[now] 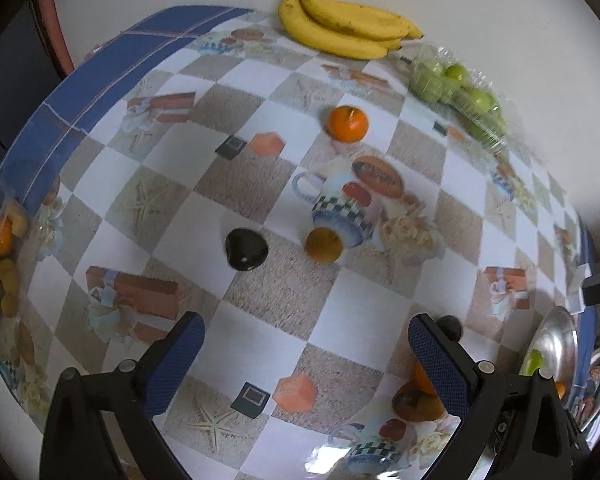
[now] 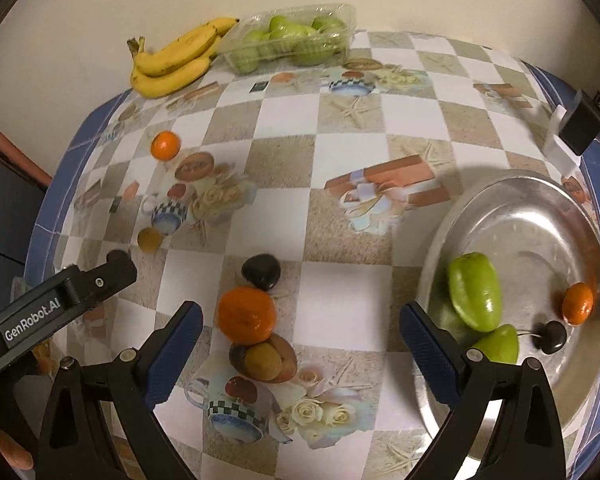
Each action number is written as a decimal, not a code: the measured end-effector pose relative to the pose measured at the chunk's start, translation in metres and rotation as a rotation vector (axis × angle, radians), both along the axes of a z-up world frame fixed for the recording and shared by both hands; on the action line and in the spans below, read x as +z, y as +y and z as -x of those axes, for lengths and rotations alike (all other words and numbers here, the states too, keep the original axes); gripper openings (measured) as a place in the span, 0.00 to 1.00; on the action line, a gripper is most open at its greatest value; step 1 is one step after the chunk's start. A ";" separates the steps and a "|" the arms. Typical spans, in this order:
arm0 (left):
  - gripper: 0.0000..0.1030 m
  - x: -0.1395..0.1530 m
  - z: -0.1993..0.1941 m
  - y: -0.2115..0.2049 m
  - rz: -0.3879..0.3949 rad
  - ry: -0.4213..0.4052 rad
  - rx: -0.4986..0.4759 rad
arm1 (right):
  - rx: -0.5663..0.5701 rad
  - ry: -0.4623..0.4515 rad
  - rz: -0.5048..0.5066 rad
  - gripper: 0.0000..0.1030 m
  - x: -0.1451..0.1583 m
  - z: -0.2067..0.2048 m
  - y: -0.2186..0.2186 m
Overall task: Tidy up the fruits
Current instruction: 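Grasp an orange with the left tool while the right tool grasps a small yellow fruit, then carry the orange and yellow fruit into the steel bowl and open both tools, then withdraw both open tools from the bowl toward the dark plums, then grasp a dark plum with the left tool while the right tool grasps another plum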
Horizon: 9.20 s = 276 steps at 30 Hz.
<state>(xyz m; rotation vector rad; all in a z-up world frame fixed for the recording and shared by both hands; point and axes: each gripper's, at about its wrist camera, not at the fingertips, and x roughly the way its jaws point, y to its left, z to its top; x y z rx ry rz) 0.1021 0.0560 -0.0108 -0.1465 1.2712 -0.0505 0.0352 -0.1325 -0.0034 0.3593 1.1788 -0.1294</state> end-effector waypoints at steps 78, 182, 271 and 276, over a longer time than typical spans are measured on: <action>0.67 -0.021 0.024 -0.107 0.115 0.104 -0.133 | -0.096 -0.013 -0.051 0.24 0.014 0.041 -0.074; 0.45 0.008 0.066 -0.200 0.131 0.035 -0.373 | -0.332 -0.008 -0.071 0.25 -0.008 0.082 -0.174; 0.89 -0.020 -0.048 0.046 0.021 0.002 0.011 | 0.002 -0.052 0.031 0.83 -0.021 -0.034 0.025; 0.84 -0.025 -0.051 0.045 0.041 0.016 -0.003 | -0.002 -0.037 0.036 0.68 -0.027 -0.037 0.026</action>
